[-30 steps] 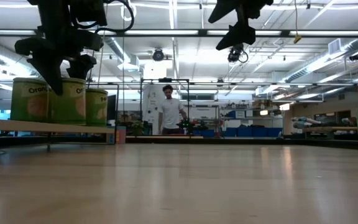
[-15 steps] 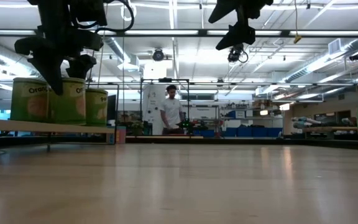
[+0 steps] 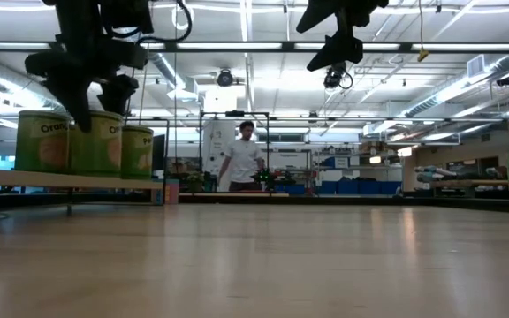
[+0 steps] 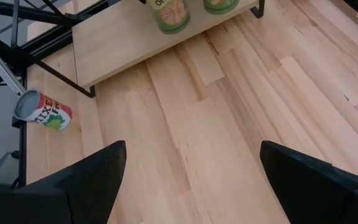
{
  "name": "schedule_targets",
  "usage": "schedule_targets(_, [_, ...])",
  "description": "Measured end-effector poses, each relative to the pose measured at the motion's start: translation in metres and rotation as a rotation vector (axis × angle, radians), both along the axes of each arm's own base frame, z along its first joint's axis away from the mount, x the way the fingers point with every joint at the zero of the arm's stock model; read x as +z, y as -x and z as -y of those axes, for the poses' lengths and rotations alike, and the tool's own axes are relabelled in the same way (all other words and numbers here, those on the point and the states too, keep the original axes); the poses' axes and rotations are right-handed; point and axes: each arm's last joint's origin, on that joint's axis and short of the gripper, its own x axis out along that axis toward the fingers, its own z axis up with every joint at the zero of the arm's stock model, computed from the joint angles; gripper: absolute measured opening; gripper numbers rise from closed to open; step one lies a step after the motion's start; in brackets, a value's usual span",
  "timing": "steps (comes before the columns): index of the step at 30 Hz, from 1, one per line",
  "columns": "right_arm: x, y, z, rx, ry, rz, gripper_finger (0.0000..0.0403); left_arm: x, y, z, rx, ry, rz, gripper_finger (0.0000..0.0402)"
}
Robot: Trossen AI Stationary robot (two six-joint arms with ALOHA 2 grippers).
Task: Pick and place cans onto a shelf
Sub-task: Put the large canned oranges on the shelf aligned with the other large canned oranges, then put the canned spaghetti sauce on the shelf
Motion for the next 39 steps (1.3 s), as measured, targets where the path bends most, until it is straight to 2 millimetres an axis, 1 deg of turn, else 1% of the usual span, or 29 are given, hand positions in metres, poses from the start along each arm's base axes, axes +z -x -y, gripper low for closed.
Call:
schedule_targets(6, [0.000, 0.000, 0.000, 0.009, -0.008, 0.000, 0.0378, 0.019, -0.004, -0.001, -0.006, -0.018, 0.047, 0.0380])
schedule_targets(10, [0.000, 0.000, 0.000, 0.018, -0.005, 0.001, 0.0378, 0.030, -0.002, -0.001, -0.006, -0.015, 0.038, 0.0380])
schedule_targets(13, [0.001, 0.001, 0.000, 0.023, 0.002, -0.002, 0.0378, 0.047, -0.001, 0.000, 0.019, -0.013, 0.063, 0.0380])
schedule_targets(16, [0.008, 0.007, 0.001, 0.024, 0.011, 0.016, 0.0378, 0.070, -0.003, 0.000, 0.064, -0.013, 0.152, 0.0380])
schedule_targets(18, [0.012, 0.015, 0.002, 0.023, 0.015, 0.012, 0.0378, 0.082, -0.004, 0.001, 0.083, -0.002, 0.205, 0.0380])
schedule_targets(20, [0.013, 0.025, 0.002, 0.010, 0.022, -0.035, 0.0378, 0.089, -0.008, 0.003, 0.113, 0.050, 0.279, 0.0380])
schedule_targets(22, [0.012, 0.040, 0.001, -0.001, 0.035, -0.125, 0.0378, 0.093, -0.016, 0.007, 0.137, 0.120, 0.377, 0.0380])
schedule_targets(26, [0.008, 0.066, -0.007, 0.006, 0.065, -0.316, 0.0378, 0.103, -0.032, 0.017, 0.193, 0.203, 0.577, 0.0380])
schedule_targets(29, [0.004, 0.080, -0.012, -0.004, 0.054, -0.438, 0.0378, 0.112, -0.049, 0.023, 0.236, 0.270, 0.742, 0.0380])
schedule_targets(33, [-0.003, 0.095, -0.012, -0.090, 0.030, -0.597, 0.0378, 0.125, -0.063, 0.027, 0.305, 0.328, 0.936, 0.0380])
schedule_targets(36, [-0.011, 0.108, -0.012, -0.114, 0.016, -0.646, 0.0378, 0.128, -0.065, 0.029, 0.355, 0.344, 0.994, 0.0380])
schedule_targets(39, [-0.026, 0.123, -0.013, -0.153, -0.025, -0.661, 0.0378, 0.129, -0.065, 0.031, 0.400, 0.343, 1.007, 0.0380])
